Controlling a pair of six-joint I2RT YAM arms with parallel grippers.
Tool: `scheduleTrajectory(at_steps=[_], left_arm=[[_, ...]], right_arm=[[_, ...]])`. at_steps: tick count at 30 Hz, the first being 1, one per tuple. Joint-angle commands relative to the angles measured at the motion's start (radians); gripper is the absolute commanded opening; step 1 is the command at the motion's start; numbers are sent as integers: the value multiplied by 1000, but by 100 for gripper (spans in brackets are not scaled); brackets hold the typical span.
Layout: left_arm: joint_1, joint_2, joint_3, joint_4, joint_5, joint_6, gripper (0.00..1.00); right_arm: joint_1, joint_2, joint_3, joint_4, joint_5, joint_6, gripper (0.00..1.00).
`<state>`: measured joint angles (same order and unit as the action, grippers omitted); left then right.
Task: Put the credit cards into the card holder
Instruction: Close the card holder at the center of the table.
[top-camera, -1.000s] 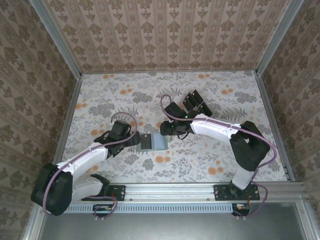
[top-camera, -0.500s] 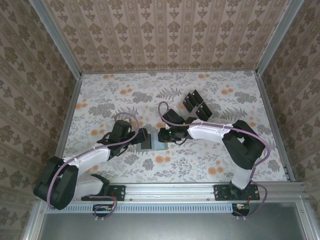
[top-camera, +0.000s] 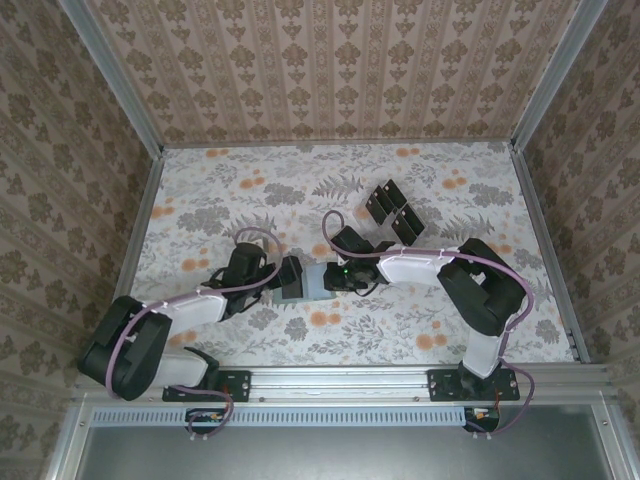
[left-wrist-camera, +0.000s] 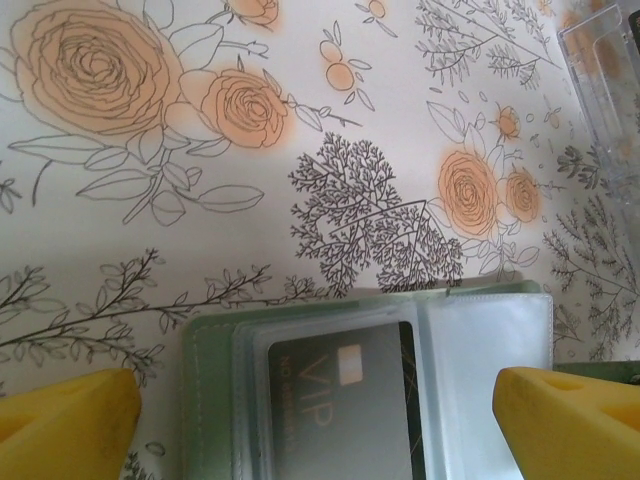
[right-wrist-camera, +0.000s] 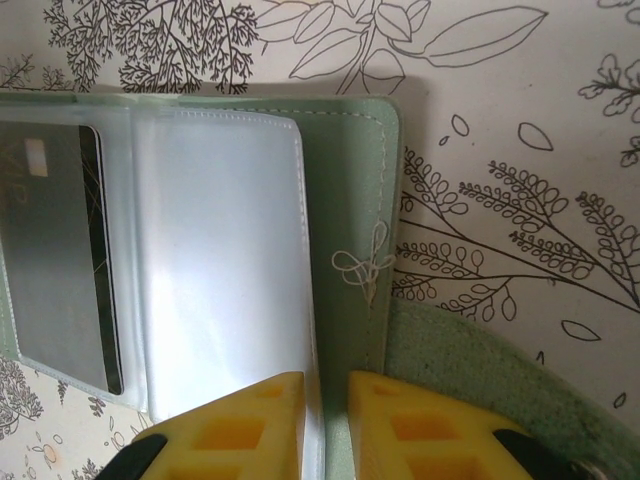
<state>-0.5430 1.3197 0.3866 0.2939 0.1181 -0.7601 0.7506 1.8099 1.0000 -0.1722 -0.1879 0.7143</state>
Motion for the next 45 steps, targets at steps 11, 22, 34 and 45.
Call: scheduleTrajectory(at_steps=[11,22,34,45], left_arm=[[-71,-4,-13,157,28,-79,100],[-213,-62,42,197,-80,-111,100],[-316,111,105,327,-114,-137,100],[-347,278,151,395,-133,-178,100]], right_arm=[[-9,62,-36,35,4,20,21],[-63,30,-52,87,-69,27,20],[-257,-222,-61,-8,-33,46,20],[-295,-328,-193,9,-64,72,21]])
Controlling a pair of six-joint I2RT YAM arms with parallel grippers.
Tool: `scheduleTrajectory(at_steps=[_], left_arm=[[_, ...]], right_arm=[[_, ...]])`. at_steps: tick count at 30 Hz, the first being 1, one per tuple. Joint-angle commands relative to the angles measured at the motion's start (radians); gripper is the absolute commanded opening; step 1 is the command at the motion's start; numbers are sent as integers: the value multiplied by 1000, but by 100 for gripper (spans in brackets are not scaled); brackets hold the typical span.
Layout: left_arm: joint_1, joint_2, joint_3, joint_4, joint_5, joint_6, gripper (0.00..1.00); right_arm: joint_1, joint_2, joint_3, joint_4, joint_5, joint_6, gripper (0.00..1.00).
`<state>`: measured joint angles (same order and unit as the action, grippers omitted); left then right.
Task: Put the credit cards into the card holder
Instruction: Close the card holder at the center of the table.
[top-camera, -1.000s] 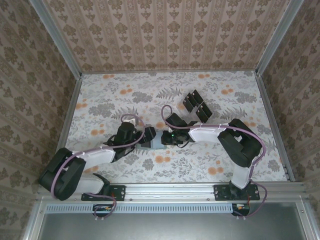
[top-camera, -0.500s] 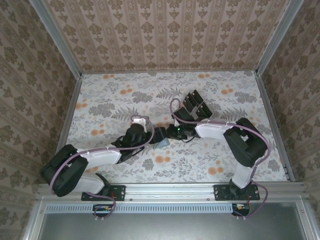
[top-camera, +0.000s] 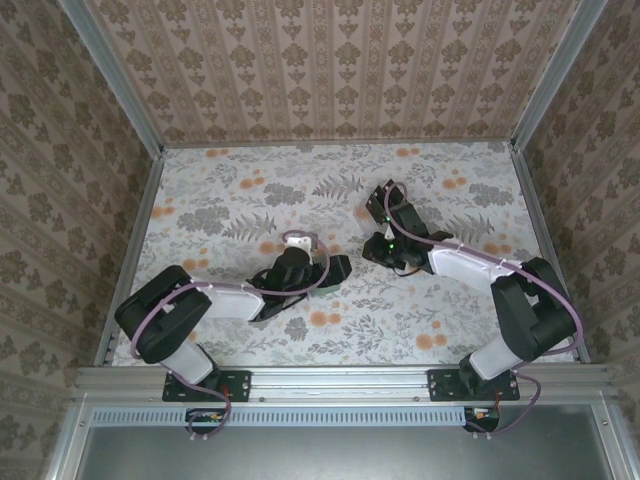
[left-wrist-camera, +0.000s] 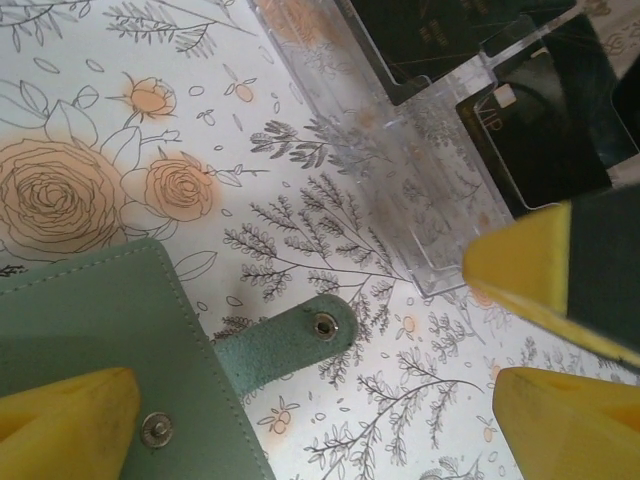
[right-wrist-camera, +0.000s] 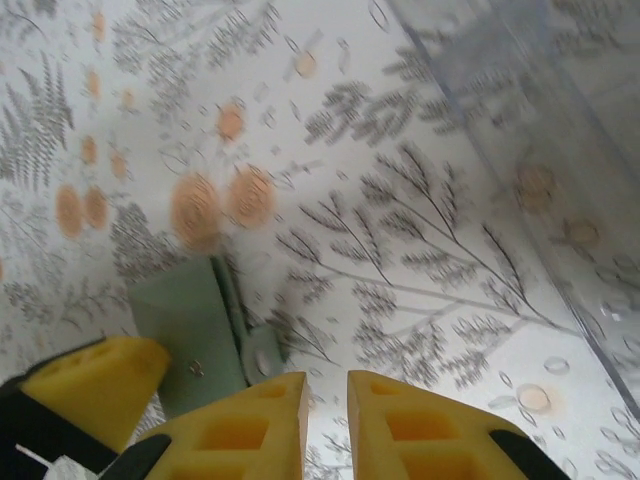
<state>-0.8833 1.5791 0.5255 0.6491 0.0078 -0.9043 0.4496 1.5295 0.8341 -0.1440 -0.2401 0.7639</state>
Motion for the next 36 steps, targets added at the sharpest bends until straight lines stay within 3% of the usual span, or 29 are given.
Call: scheduleTrajectory(at_steps=[1,9,15,25,31,36], left_arm=[[-7,18,8,41,-27,-35,100],[42,-114,-12,-64,-34,0,100],[118,-235,-9,-200,-7,32,100],[224,-418,-4,-527,-26,93,100],[256,-402,69,-807,-51,191,100],[256,-310,110,-887,-63,280,100]], right_arm=[[10,-55,-36,-18,-20,24,21],[121,-80,-48,6,-42,32,21],[225,1,34,12,-45,26,19],[271,87,111,-9,-35,6,17],[271,168,135,-19,-9,-24,15],[271,234,145,17,-21,-27,12]])
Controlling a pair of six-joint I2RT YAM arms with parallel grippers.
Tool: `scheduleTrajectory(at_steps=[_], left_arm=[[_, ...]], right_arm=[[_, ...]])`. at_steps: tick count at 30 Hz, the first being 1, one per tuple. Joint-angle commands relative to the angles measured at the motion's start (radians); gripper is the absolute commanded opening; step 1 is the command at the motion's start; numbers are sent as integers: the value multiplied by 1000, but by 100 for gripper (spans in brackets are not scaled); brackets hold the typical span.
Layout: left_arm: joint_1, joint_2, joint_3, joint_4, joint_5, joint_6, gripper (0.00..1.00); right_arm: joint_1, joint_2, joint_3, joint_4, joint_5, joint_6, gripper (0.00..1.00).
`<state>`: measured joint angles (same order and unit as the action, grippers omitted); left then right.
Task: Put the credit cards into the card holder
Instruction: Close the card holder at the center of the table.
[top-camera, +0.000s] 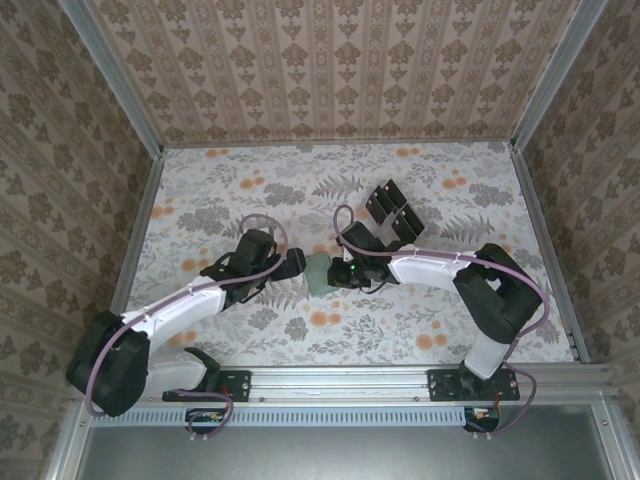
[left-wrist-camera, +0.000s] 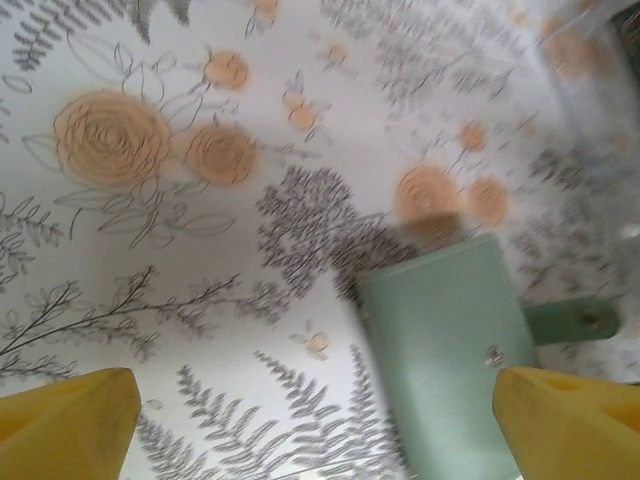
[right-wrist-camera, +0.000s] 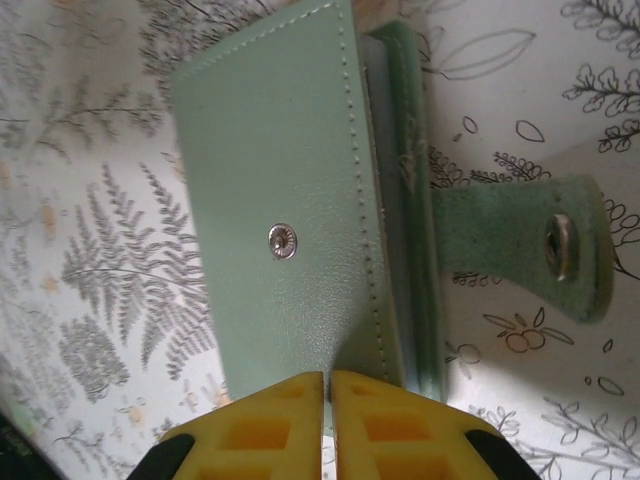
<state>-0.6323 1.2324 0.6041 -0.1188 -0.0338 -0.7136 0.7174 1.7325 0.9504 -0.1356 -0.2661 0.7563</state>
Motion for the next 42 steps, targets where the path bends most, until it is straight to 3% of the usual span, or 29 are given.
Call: scheduleTrajectory(at_steps=[1,22,42], left_arm=[[5,53,32,-115,-21,100,100],[-35,139,56,-10,8,154,100],[-16,289,104,83,17,180,100]], right_arm=[[4,41,27,18,2,-19,12],[3,91,16,41,-2,-17,11],[2,89,5,38,1,-11,11]])
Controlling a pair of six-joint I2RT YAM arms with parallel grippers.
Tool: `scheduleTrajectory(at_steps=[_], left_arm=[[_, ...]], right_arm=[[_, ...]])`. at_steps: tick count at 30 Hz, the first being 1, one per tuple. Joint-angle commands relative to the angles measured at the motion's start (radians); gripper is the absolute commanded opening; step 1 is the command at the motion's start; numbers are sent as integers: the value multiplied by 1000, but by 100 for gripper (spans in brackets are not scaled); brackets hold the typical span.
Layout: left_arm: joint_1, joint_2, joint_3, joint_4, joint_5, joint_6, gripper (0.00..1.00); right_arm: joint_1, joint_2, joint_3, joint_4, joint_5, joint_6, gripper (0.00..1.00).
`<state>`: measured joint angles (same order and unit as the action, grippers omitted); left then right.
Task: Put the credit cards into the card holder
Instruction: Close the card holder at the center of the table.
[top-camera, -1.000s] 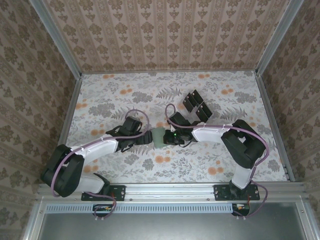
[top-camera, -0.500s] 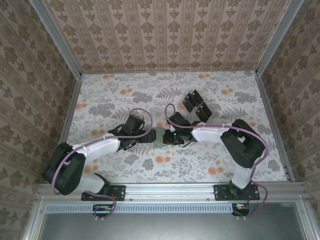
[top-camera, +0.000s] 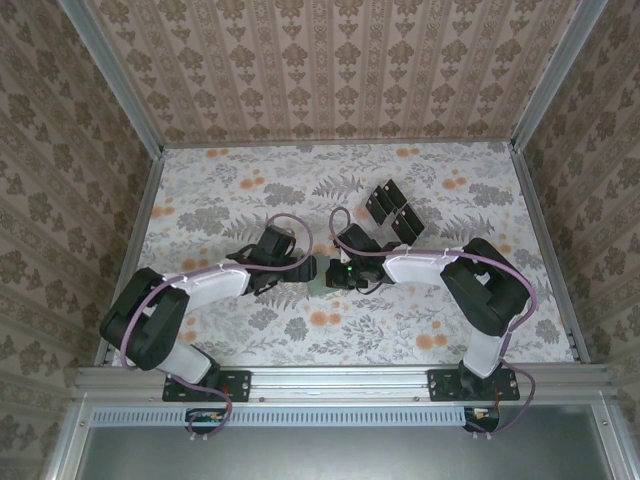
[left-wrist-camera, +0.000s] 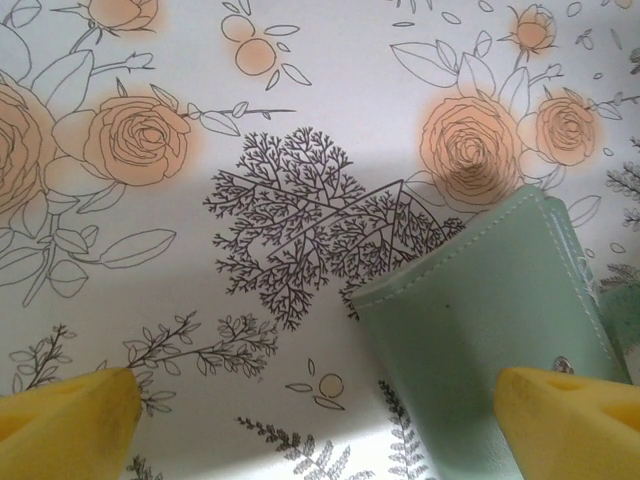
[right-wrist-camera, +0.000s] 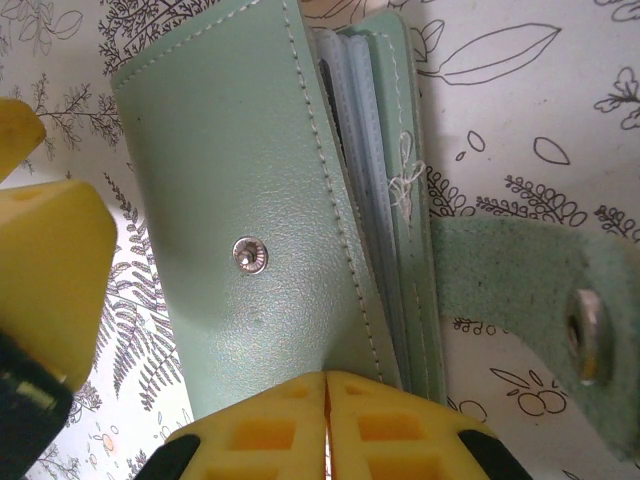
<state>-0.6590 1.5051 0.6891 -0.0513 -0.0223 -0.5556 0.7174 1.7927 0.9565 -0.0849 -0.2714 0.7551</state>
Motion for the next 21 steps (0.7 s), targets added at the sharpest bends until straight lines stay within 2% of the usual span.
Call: scheduleTrajectory(at_steps=[1,6,13,21], left_arm=[[13,22,18,15,-1,20,100],[25,49,8,-4,-43,11,100],[27,78,4,-15,-45,20,100],[27,95,-9,-19,-65,5,100]], right_arm=[[2,29,-2,-14,6,-10,11],[0,28,1,-23,5,-10,11],[-14,-14,37,-69,-11,-26,12],[-75,-162,147,-243,27,-88,24]])
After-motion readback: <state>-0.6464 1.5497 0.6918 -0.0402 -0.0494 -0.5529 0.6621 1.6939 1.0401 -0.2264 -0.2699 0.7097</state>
